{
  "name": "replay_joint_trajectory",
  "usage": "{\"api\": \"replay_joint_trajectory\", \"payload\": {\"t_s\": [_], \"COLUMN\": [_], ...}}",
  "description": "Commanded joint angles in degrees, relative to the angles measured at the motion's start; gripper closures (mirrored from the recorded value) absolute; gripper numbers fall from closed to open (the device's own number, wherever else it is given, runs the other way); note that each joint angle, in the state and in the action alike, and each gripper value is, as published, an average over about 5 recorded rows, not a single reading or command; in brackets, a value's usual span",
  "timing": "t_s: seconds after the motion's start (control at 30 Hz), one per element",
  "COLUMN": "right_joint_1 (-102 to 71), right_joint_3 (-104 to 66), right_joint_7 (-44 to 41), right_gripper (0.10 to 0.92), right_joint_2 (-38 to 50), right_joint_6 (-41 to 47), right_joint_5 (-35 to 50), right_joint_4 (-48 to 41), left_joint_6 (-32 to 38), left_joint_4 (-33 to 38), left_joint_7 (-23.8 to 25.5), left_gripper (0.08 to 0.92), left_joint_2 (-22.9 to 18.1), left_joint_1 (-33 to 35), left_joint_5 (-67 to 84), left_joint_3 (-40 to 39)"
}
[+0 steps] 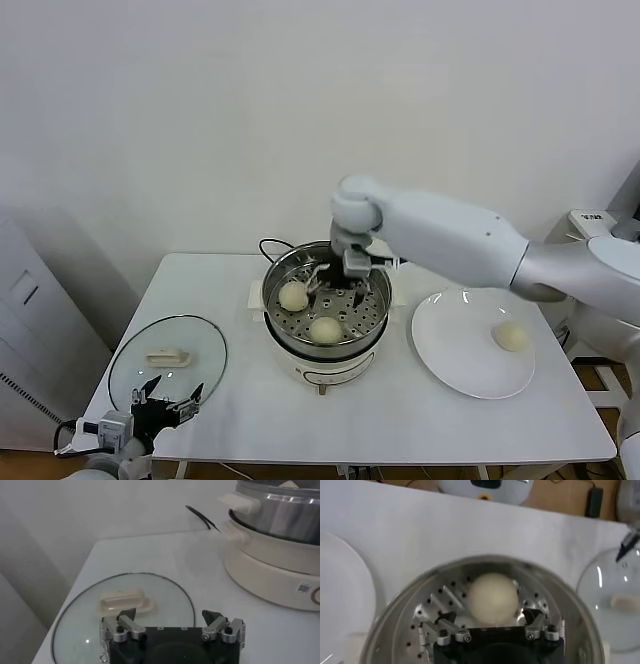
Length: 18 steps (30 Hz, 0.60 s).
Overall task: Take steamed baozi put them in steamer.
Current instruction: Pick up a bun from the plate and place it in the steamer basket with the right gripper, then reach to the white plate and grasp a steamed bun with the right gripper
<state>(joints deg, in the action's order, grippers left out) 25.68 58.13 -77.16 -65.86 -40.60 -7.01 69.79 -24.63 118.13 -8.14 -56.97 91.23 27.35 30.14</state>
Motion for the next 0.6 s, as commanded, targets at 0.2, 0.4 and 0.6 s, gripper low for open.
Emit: {"api": "replay_joint_trajectory", "payload": {"t_s": [0.2, 0.4, 0.6], "right_joint_1": [6.59, 5.95, 2.61], "right_joint_3": [-1.76, 1.83, 1.09], "right_joint_7": [-3.05, -4.09, -4.54], "right_gripper": [0.203, 0.203, 0.203], "right_joint_2": [8.83, 14.16, 17.16], "right_joint_6": [17.09, 22.84, 22.87], "right_joint_5": [10.48, 15.44, 13.50], "right_joint_4": [-21.17, -25.46, -28.22], "left_joint_6": [0.18, 0.22, 0.23], "left_joint_4": [0.39, 0.45, 0.31], "left_joint_7": [-0.02, -0.04, -0.05], "left_gripper": [0.177, 0.177, 0.177], "left_joint_2": [0.29, 0.53, 0.53], "left_joint_1": [0.51, 0.65, 0.60], "left_joint_5": [0.49, 0.96, 1.10], "left_joint_3": [0.81, 1.23, 1.32]}}
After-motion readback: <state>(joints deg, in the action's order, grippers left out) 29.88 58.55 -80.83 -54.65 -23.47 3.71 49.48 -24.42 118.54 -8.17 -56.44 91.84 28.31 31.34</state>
